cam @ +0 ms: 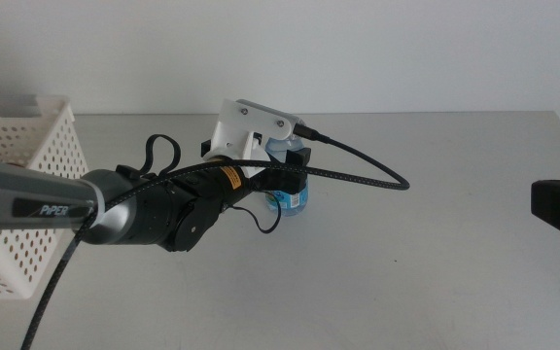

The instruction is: Use arms to grab the bottles and put them into the dustbin to the left of the table.

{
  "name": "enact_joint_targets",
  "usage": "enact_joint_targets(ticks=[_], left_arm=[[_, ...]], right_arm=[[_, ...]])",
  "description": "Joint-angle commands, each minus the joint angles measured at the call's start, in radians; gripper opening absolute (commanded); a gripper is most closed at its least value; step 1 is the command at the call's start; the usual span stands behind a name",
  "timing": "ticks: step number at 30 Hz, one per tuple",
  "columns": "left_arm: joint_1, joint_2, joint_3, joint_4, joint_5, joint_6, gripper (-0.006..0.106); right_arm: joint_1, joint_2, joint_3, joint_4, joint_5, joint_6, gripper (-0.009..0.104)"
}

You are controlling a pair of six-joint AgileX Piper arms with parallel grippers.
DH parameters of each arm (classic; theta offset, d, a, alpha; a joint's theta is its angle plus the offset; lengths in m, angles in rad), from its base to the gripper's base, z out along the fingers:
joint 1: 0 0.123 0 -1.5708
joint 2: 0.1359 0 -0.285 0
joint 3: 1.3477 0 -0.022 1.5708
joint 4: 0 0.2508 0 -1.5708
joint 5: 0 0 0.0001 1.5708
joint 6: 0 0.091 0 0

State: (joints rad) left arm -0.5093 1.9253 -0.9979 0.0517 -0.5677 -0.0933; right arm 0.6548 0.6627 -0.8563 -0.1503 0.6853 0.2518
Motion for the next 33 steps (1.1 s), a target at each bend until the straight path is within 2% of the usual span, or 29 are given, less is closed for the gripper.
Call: enact_joint_targets(ticks=[1, 6, 9, 11, 15, 19, 21, 29, 31, 33], left_arm=[[0.008, -0.017, -0.043, -0.009, -0.113, -0.015, 0.092], [0.012, 0.041, -0.059, -0.011, -0.187, -0.025, 0.091], [0.012, 0.059, -0.066, -0.011, -0.192, -0.026, 0.082], [0.012, 0.059, -0.066, -0.011, -0.171, -0.025, 0.07], [0.013, 0.048, -0.075, -0.002, -0.112, -0.023, 0.037], [0.013, -0.01, -0.133, 0.015, 0.155, 0.014, 0.01], [0.013, -0.039, -0.181, 0.014, 0.283, 0.023, 0.001], [0.033, -0.097, -0.452, 0.013, 0.841, 0.066, -0.002], [0.071, -0.098, -0.529, -0.022, 1.0, 0.117, -0.002], [0.123, -0.103, -0.595, -0.094, 1.128, 0.198, -0.002]], right_arm=[[0.003, 0.0, -0.034, -0.02, -0.072, -0.013, 0.062], [0.003, 0.0, -0.034, -0.02, -0.072, -0.013, 0.062], [0.003, 0.0, -0.034, -0.02, -0.072, -0.013, 0.062], [0.003, 0.0, -0.034, -0.02, -0.072, -0.013, 0.062], [0.003, 0.0, -0.034, -0.02, -0.072, -0.013, 0.062], [0.003, 0.0, -0.034, -0.02, -0.072, -0.013, 0.062], [0.003, 0.0, -0.034, -0.02, -0.072, -0.013, 0.062], [0.003, 0.0, -0.034, -0.02, -0.072, -0.013, 0.062], [0.003, 0.0, -0.034, -0.02, -0.072, -0.013, 0.062], [0.003, 0.0, -0.034, -0.02, -0.072, -0.013, 0.062]])
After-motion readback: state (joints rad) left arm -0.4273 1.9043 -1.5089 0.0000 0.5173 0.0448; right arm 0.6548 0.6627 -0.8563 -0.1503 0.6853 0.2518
